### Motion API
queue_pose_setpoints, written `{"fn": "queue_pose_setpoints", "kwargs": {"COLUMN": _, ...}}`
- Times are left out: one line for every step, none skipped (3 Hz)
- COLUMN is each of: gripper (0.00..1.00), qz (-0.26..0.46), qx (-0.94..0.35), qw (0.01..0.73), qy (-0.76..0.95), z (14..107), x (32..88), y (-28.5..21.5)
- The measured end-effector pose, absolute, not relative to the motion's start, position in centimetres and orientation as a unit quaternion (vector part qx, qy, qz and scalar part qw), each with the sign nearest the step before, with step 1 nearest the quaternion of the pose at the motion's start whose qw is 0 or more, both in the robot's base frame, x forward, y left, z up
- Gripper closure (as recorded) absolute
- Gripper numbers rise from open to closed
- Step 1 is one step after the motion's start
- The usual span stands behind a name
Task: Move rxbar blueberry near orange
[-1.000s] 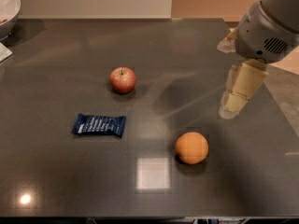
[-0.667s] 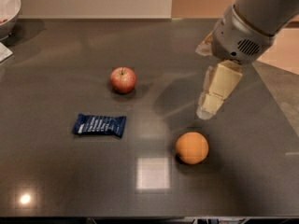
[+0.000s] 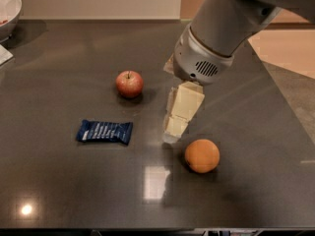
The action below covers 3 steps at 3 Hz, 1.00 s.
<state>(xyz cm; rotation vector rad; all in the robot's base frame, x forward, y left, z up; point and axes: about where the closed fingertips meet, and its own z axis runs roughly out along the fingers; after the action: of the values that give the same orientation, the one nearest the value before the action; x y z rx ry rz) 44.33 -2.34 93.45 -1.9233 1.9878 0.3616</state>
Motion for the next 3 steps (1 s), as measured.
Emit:
{"fn": "queue_pose_setpoints", "kwargs": {"gripper": 0.00, "qz": 0.127, "qx": -0.696, "qw": 0.163, "qy": 0.687, "z": 91.7, "x": 43.2, "y": 1.2}}
{"fn": "queue_pose_setpoints", "kwargs": {"gripper": 0.00, "qz": 0.128, "qx": -0.709, "qw": 0.149, "qy": 0.677, "z": 89.9, "x": 42.4, "y": 4.1}}
{"fn": "queue_pose_setpoints", "kwargs": {"gripper": 0.00, "qz": 0.128, "qx": -0.718, "qw": 0.132, "qy": 0.671, "z": 88.0, "x": 42.5, "y": 6.3}}
